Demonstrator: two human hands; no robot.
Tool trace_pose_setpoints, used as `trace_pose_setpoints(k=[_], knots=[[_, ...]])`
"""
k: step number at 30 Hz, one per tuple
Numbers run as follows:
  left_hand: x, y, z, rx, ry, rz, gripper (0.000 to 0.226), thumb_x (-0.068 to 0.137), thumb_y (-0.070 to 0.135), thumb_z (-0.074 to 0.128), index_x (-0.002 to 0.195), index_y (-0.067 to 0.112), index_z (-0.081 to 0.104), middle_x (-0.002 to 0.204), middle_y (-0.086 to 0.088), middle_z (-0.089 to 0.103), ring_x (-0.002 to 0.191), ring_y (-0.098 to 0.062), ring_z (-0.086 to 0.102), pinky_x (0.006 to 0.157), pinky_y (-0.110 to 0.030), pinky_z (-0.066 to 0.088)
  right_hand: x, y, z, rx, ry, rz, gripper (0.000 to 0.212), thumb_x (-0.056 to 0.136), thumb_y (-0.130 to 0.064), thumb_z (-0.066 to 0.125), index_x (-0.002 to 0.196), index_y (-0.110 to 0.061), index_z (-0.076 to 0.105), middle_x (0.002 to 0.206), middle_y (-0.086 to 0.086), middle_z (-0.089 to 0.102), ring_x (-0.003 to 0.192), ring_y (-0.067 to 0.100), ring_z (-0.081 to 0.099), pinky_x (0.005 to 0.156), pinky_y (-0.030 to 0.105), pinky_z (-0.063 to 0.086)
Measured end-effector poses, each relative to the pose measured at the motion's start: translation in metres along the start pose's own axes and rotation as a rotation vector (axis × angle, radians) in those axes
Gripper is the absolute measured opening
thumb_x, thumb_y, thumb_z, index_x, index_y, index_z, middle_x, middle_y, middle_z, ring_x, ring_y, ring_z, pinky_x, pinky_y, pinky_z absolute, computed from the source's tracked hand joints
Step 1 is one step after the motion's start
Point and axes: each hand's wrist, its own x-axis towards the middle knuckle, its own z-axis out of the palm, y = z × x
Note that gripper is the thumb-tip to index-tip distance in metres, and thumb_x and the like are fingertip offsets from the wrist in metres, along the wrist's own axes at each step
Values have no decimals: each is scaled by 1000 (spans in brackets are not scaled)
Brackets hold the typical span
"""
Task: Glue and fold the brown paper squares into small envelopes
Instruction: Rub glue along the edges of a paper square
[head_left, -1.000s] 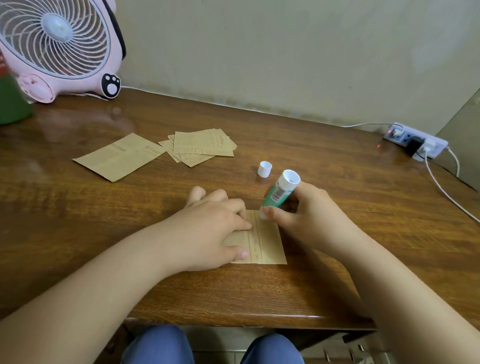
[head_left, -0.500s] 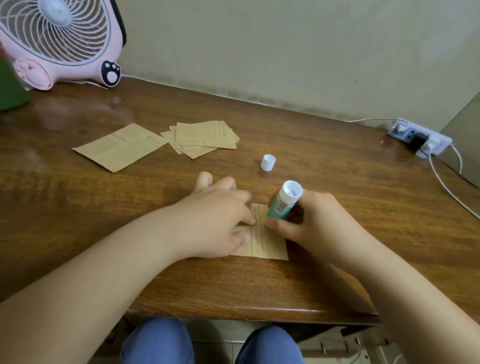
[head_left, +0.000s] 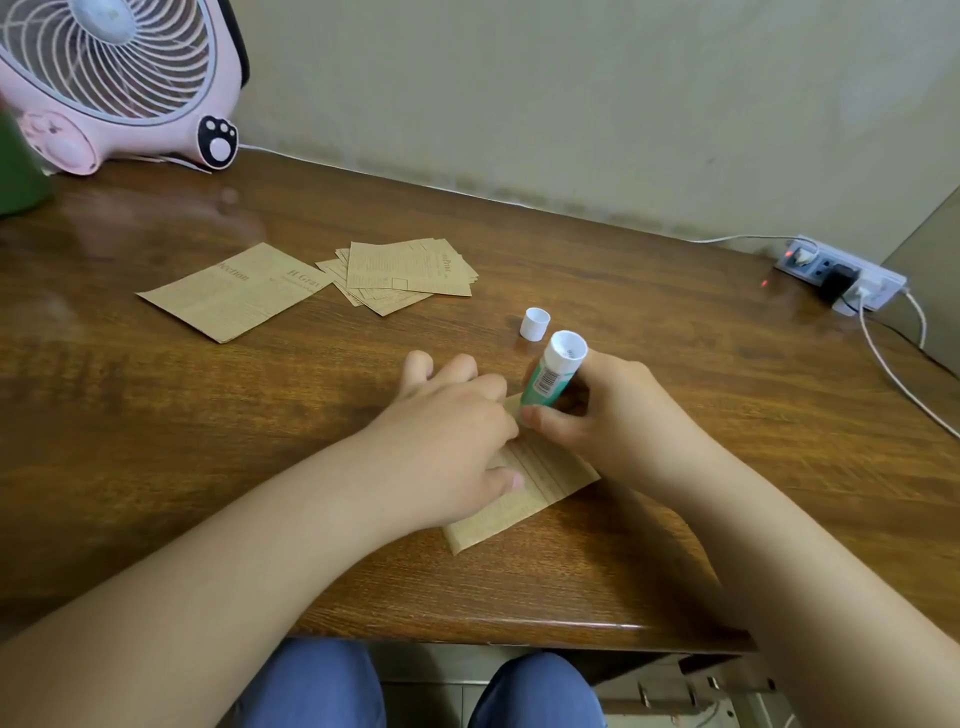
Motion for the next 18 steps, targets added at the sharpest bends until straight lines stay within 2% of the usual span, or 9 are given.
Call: trace_pose_setpoints(k=[7,12,16,18], knots=[[0,0,1,-2,28,-17,45,89,59,46,124,33,58,108,12,46,111,-12,32,89,-37,15,-5,1,-1,-16,-17,-18,16,81,-29,68,94,-21,63,83,-9,64,76,1,58,62,14,44],[0,-2,1,3,7,4,44,90,58,45,121,30,60,104,13,43,107,-11,29,87,-37,14,-32,8,-8,-21,-67,-49,17,79,-31,70,93,-23,64,84,-6,67,75,8,61,70,29,50],[1,-3,3,-3,7,10,43,91,55,45,121,29,60,103,14,43,107,-10,29,89,-37,13,-44,10,-14,-34,-128,-38,21,78,-36,68,95,-25,64,90,-7,68,81,8,62,72,28,51],[0,-6,2,-42,-1,18,39,93,51,46,125,32,58,106,16,45,108,-7,27,88,-35,11,-44,10,-19,-8,-118,-21,16,76,-39,68,90,-33,62,91,-11,67,83,4,63,73,26,53]])
